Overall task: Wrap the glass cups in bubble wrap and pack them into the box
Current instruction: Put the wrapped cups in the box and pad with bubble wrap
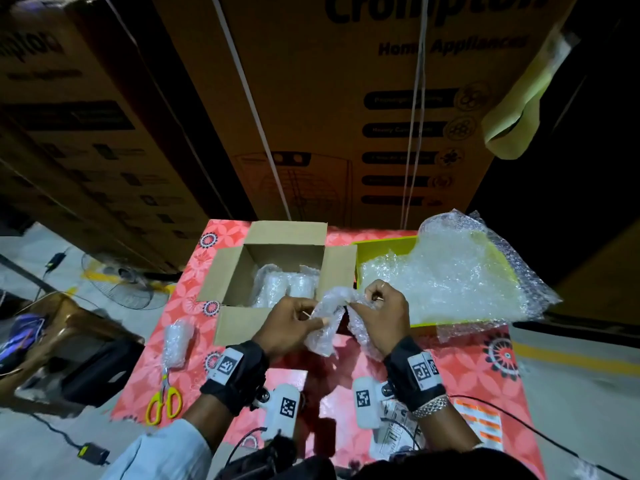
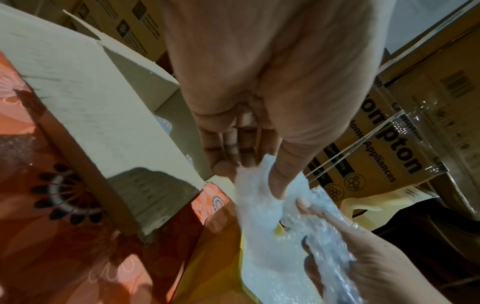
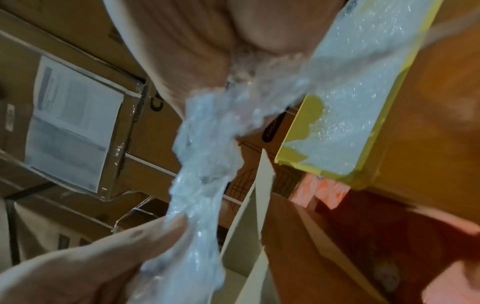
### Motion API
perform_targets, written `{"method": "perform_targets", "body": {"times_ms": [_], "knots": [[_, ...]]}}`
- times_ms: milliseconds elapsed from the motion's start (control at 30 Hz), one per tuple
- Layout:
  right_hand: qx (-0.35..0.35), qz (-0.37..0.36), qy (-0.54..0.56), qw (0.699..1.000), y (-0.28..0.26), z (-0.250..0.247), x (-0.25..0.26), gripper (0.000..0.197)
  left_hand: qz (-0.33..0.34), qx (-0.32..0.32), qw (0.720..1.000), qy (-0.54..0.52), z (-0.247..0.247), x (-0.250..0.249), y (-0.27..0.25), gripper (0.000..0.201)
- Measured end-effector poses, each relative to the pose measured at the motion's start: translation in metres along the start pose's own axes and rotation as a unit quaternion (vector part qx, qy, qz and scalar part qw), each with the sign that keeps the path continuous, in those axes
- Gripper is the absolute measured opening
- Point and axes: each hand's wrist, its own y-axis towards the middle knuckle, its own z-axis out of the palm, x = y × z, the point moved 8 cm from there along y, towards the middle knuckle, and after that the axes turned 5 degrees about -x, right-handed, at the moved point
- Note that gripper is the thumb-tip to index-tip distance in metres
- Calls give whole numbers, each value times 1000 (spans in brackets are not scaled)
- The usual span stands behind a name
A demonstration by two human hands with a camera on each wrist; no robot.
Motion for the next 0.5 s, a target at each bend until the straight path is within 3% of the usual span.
{"method": "perform_targets", "body": {"times_ms": [167,300,367,500], "knots": [[47,23,64,997,-25,26,21,2,35,-12,999,-5,-8,-3,0,37],[88,4,43,995,-43,50,42,26,7,11,995,-96,-25,0,-5,40],[103,-11,5,995,-50,64,53,39,-40,21,987,-153,-36,4,-8,44],[104,-24,-60,992,-57,88,65,42,-78,62,969,-228,-56,22,-14,31]]}}
